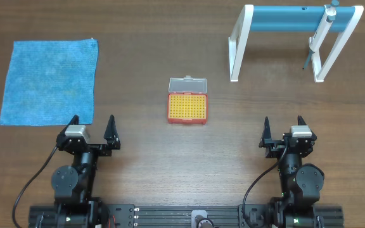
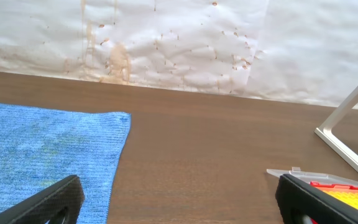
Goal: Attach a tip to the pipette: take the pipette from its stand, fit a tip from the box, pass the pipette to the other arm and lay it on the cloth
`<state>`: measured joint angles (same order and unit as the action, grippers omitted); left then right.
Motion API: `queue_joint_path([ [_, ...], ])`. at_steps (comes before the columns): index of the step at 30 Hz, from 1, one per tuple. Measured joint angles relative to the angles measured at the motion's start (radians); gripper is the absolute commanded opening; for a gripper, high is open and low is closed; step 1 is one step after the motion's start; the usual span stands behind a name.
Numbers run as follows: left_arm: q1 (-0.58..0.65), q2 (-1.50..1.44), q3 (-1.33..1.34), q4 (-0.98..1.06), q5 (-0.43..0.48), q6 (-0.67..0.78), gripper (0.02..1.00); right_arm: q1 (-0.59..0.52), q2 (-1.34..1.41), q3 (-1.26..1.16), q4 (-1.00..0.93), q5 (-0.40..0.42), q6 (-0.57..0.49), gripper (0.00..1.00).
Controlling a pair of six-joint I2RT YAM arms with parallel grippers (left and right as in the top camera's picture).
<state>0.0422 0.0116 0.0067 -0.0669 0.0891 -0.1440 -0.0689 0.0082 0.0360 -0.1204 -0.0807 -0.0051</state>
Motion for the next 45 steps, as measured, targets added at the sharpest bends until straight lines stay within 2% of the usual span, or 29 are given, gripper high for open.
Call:
queue_joint_path([
  [37,0.0,0.0,0.0,0.0,0.0,0.0,0.998,0.0,0.014,0.0,0.017,0.001,0.0,0.86],
  [41,0.0,0.001,0.0,0.0,0.0,0.0,0.998,0.0,0.31,0.041,0.095,0.005,0.0,0.862],
  [45,0.0,-0.001,0.001,0.0,0.0,0.0,0.998,-0.001,0.663,0.339,0.04,0.01,-0.015,0.86],
])
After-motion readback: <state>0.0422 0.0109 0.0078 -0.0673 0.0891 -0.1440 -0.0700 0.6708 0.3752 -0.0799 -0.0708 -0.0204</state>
